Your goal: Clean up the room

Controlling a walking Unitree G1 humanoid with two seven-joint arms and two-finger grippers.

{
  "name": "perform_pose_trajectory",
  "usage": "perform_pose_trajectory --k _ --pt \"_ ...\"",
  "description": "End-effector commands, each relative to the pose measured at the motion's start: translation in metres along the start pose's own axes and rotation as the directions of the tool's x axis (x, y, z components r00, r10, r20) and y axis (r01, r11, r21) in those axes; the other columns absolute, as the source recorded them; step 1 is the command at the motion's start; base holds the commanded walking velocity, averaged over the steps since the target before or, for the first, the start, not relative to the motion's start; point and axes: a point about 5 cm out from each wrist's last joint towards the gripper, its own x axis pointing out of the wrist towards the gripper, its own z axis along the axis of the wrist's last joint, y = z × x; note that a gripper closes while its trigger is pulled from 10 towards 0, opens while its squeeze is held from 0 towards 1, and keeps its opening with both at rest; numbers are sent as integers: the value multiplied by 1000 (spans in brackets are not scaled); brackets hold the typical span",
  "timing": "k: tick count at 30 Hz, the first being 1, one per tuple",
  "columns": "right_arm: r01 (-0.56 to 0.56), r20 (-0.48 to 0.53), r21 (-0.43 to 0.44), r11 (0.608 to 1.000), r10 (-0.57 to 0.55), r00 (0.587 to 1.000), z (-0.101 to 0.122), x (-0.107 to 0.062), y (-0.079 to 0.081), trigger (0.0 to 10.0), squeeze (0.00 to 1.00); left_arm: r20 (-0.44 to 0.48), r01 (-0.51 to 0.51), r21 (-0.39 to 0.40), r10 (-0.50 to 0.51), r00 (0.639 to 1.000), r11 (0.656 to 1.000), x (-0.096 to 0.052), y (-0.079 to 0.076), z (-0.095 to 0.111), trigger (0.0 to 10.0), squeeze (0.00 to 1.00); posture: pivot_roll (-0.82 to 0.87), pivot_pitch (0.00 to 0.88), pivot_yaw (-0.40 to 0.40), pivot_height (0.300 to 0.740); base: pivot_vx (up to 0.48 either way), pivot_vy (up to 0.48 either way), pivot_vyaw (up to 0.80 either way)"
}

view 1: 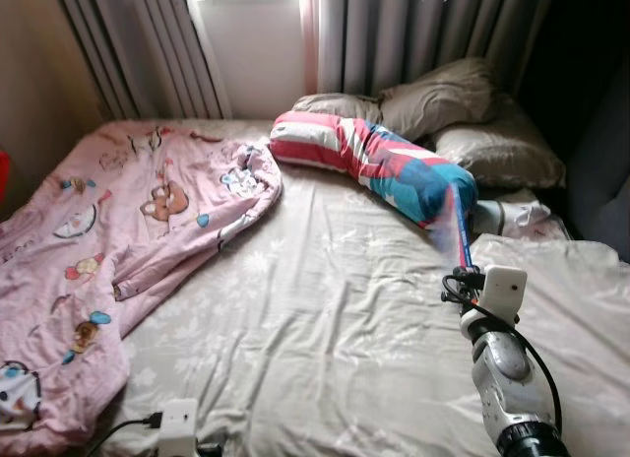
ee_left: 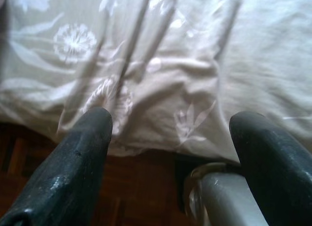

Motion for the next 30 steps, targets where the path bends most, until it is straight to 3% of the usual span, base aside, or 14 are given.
perform_pose_trajectory --k 1,30 --pt "-40 47 2 999 40 998 9 3 10 10000 0 -29 -5 -7 5 1000 1000 -2 1 -7 10000 0 -23 0 4 720 0 0 0" --pt "38 -2 -20 999 -38 999 -1 0 -2 10000 0 -44 -3 -11 3 999 1000 -5 6 -14 10000 0 -25 0 4 720 0 0 0"
